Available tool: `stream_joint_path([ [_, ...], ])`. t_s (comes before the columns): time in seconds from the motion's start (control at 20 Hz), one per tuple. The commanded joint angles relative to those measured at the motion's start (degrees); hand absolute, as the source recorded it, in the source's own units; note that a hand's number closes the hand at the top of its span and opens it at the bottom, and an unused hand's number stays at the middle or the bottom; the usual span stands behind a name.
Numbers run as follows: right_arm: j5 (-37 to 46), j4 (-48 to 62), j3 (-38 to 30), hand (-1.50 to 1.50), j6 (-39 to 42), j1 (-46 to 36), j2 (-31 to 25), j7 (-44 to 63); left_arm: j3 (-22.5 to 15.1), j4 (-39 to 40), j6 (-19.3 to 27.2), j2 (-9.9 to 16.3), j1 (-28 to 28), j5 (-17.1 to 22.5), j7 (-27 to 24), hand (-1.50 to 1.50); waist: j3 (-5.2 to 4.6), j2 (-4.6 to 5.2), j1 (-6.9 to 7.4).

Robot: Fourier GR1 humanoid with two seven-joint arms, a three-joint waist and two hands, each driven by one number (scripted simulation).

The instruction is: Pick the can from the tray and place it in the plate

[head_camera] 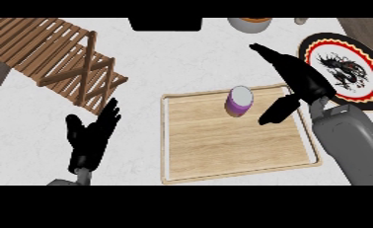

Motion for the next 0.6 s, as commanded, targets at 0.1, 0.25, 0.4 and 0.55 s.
stream_joint_path([
  [0.1, 4.74, 5.02, -0.4, -1.5, 2.42, 0.35, 5.25, -1.24, 2.76, 1.17, -2.58, -0.28, 0.28, -0.71, -0.45, 0.0, 0.01, 0.09, 0.24],
  [0.25, 6.62, 0.23, -2.03, -1.5, 3.64, 1.98, 8.62, 1.44, 3.41, 0.24, -2.8, -1.04, 0.98, -2.83, 0.53, 0.0, 0.01, 0.03, 0.09],
  [0.4, 8.02, -4.3, -2.98, -1.5, 4.65, 5.24, 9.18, 2.17, 3.21, -1.87, -3.16, -2.1, 1.16, -3.69, 2.13, 0.0, 0.02, -0.01, -0.02],
  [0.55, 12.34, -0.21, -1.45, -1.5, 4.59, 2.26, 9.89, 3.66, 5.49, 3.6, -3.99, -2.31, -1.76, -3.53, 0.02, 0.0, 0.0, 0.07, 0.0],
])
